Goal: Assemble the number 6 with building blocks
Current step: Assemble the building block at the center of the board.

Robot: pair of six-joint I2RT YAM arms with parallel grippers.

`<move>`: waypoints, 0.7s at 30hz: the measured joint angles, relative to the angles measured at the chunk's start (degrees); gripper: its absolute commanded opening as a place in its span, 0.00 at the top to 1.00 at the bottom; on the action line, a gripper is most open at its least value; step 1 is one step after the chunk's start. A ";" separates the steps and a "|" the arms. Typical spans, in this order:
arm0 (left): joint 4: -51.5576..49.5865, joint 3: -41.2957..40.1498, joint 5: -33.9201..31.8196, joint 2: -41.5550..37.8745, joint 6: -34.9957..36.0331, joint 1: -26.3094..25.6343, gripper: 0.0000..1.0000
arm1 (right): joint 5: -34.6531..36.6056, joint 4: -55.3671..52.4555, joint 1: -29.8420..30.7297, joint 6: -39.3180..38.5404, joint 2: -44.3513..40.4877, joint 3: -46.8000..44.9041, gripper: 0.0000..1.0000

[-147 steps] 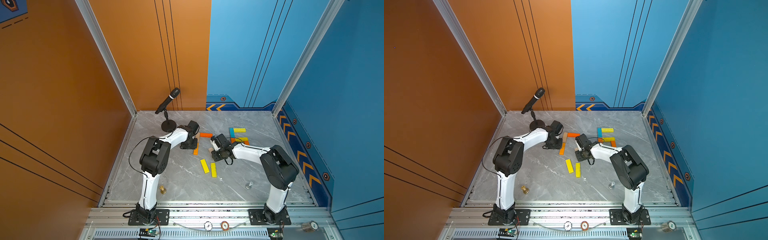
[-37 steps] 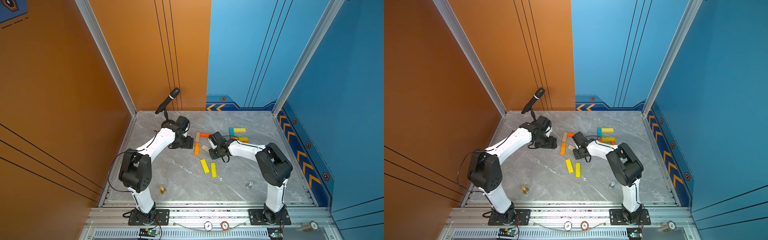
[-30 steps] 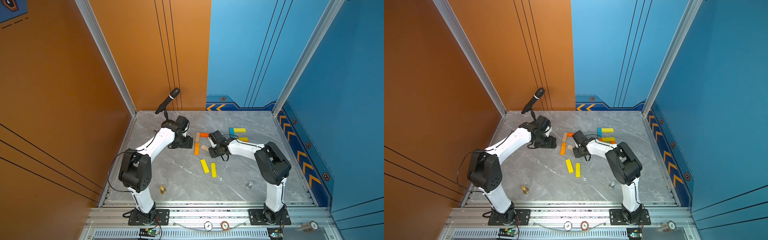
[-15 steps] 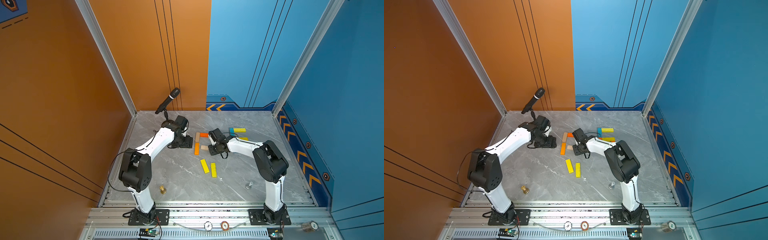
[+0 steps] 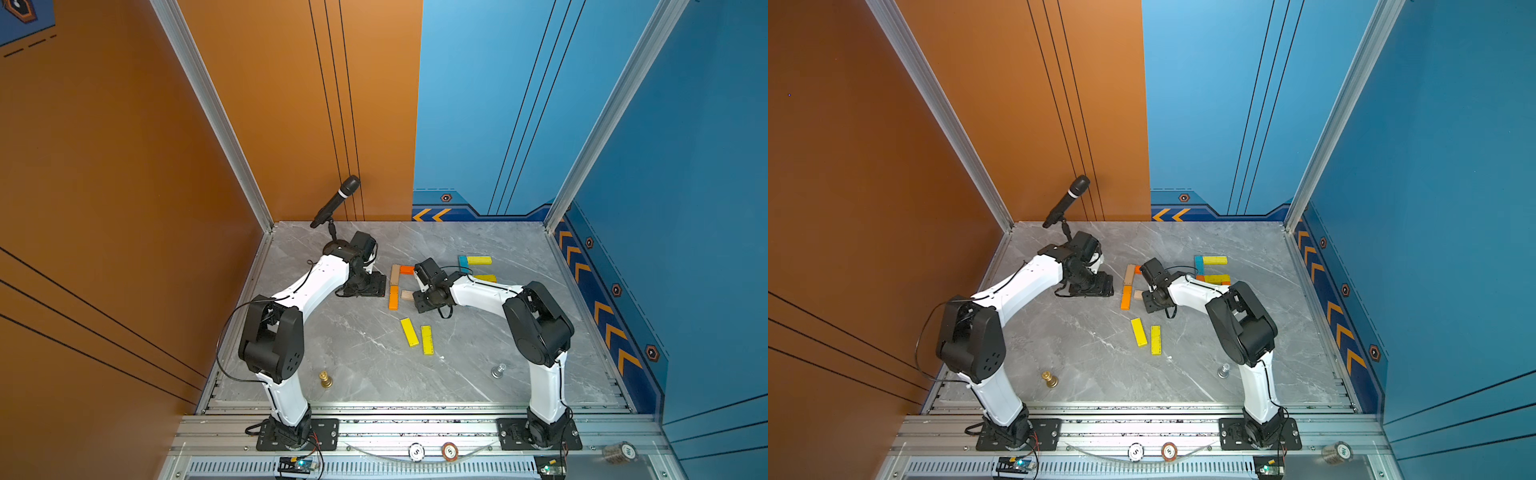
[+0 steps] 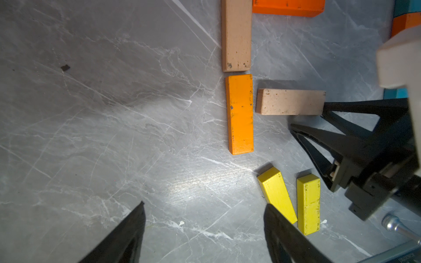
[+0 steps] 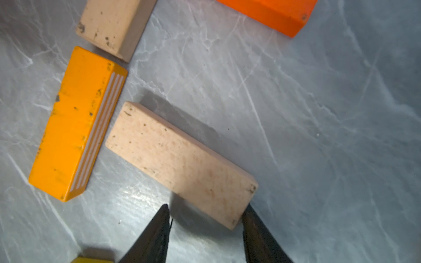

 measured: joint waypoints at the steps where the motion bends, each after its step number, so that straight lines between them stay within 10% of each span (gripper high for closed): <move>1: 0.00 0.00 0.00 0.00 0.00 0.00 0.18 | 0.55 -0.31 0.20 0.37 0.24 0.39 0.48; 21: 0.42 -0.04 0.63 0.00 -0.02 0.00 0.18 | 4.20 -3.45 0.48 4.46 2.73 4.33 0.51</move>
